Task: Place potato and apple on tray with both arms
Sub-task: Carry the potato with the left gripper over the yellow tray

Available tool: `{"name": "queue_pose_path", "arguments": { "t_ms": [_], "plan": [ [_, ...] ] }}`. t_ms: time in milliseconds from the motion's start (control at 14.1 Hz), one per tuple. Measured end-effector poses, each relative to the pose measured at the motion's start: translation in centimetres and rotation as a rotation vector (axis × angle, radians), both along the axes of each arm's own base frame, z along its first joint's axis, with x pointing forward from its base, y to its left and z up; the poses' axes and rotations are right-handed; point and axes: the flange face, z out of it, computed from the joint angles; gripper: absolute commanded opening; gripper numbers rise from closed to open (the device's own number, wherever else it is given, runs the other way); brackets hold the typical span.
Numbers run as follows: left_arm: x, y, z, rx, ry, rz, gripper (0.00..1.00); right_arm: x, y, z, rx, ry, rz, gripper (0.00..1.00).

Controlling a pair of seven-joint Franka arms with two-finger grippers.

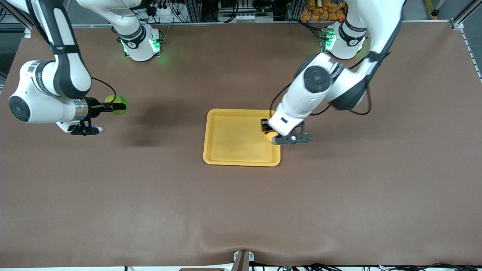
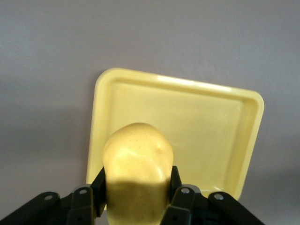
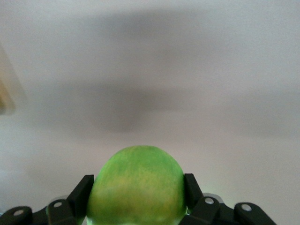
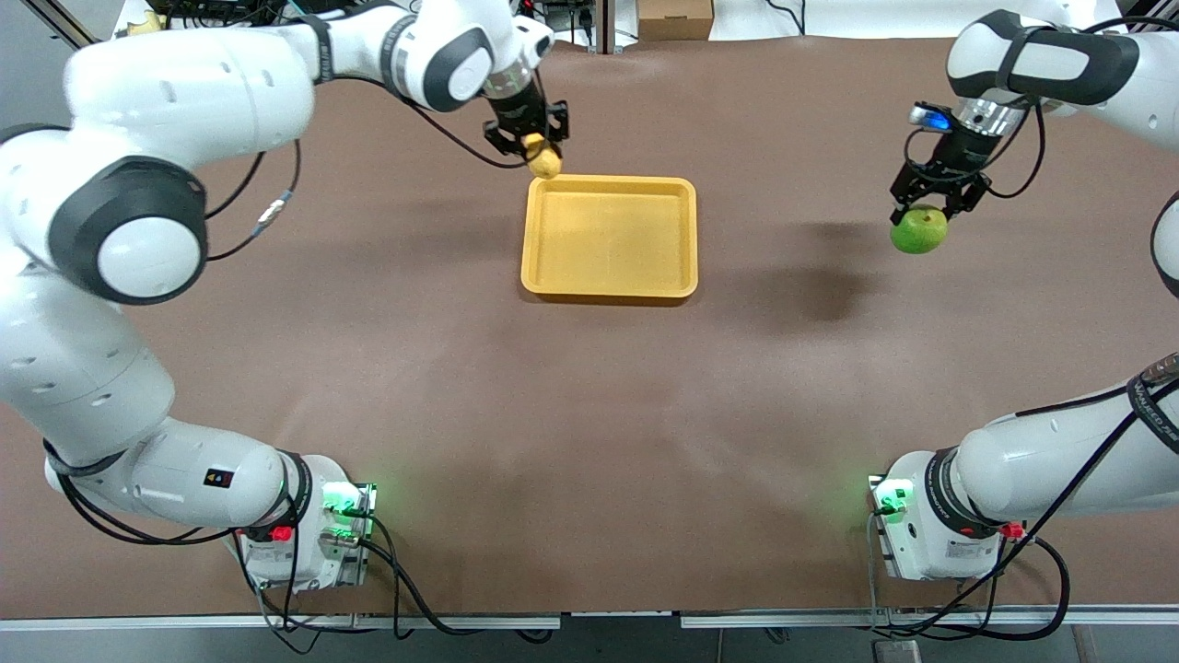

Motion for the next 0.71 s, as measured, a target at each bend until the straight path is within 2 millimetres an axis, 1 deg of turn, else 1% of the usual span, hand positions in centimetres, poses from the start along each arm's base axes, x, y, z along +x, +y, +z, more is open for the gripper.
{"name": "queue_pose_path", "arguments": {
  "t_ms": [142,285,427,498,569,711],
  "plan": [
    [-0.9,-2.6,-3.1,0.053,0.003,0.013,0.0,0.5,3.5,0.8,-0.041,0.002,-0.018,0.0],
    [-1.9,-5.2,-6.0,0.118,-0.033,-0.01,0.0,0.5,6.5,1.3,-0.071,0.004,-0.033,0.0],
    [-3.4,-7.9,-9.0,0.209,-0.113,-0.053,0.0,0.4,8.4,1.5,-0.092,0.005,-0.048,0.0],
    [-4.2,-8.9,-10.6,0.252,-0.145,-0.078,0.0,0.4,9.2,1.6,-0.103,0.006,-0.057,0.0],
    [-4.8,-9.5,-12.0,0.293,-0.169,-0.098,0.0,0.3,10.0,1.6,-0.112,0.005,-0.065,0.0],
    [-5.6,-9.7,-14.5,0.388,-0.208,-0.138,0.0,0.2,11.7,1.8,-0.107,0.0,-0.092,0.0]
  ]
}}
